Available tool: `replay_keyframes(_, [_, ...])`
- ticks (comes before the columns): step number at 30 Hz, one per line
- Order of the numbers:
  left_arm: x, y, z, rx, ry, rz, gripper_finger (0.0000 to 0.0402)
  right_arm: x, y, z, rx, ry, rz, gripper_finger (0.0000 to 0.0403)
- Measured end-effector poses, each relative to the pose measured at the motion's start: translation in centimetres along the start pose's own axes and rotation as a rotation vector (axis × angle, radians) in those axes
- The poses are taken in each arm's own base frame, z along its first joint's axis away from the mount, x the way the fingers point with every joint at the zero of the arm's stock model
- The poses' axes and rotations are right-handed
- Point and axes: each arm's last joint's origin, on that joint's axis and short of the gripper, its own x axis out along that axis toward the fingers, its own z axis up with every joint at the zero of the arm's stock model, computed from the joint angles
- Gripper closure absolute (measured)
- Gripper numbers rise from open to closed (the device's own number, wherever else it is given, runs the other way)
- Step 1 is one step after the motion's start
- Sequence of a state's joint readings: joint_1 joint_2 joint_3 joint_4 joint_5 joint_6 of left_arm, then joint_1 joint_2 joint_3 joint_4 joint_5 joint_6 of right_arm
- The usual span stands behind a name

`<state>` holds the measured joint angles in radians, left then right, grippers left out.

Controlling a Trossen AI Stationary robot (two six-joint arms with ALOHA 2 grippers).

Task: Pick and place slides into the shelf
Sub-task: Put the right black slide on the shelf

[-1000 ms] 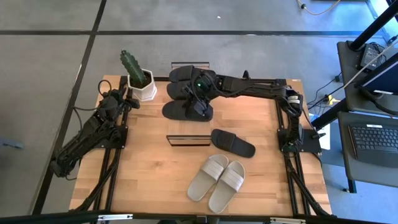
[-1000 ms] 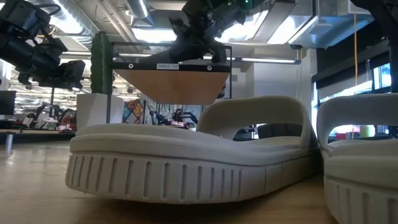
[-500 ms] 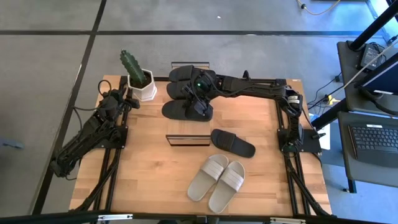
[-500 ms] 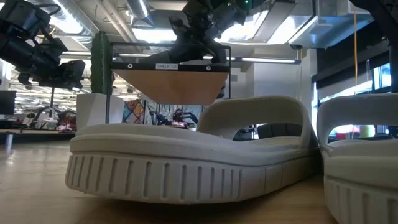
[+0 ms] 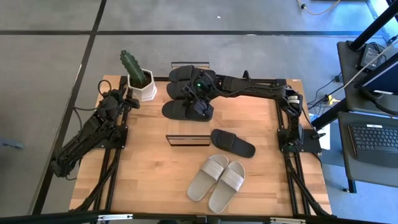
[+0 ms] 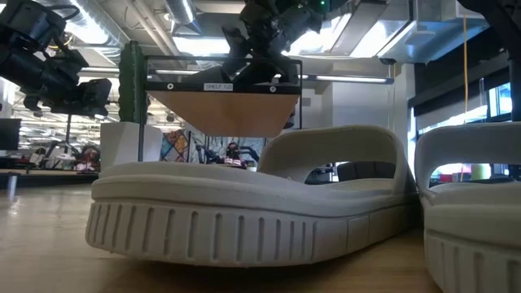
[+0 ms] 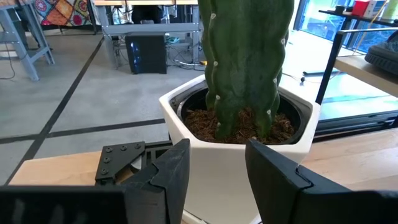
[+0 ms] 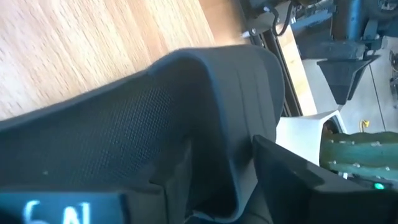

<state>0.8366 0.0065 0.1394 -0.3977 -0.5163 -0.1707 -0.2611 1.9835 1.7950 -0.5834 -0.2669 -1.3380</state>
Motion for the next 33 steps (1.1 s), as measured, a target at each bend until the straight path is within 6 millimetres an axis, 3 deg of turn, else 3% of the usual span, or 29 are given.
replay_keyframes(13, [0.0,0.0,0.0,-0.001,0.000,0.000,0.0254,-0.1,0.4,1.2,0.012,0.142,-0.013,0.0215])
replay_keyframes(21, [0.0,0.0,0.0,0.002,0.000,-0.001,0.0254,-1.6,0.3,2.7,0.086,0.128,-0.032,0.0215])
replay_keyframes(25, [0.0,0.0,0.0,0.015,-0.003,-0.001,0.0254,-2.4,0.2,3.7,0.214,0.102,-0.058,0.0215])
replay_keyframes(33, [0.0,0.0,0.0,0.015,-0.003,-0.002,0.0254,-3.2,1.0,5.4,0.696,0.085,-0.033,0.0215])
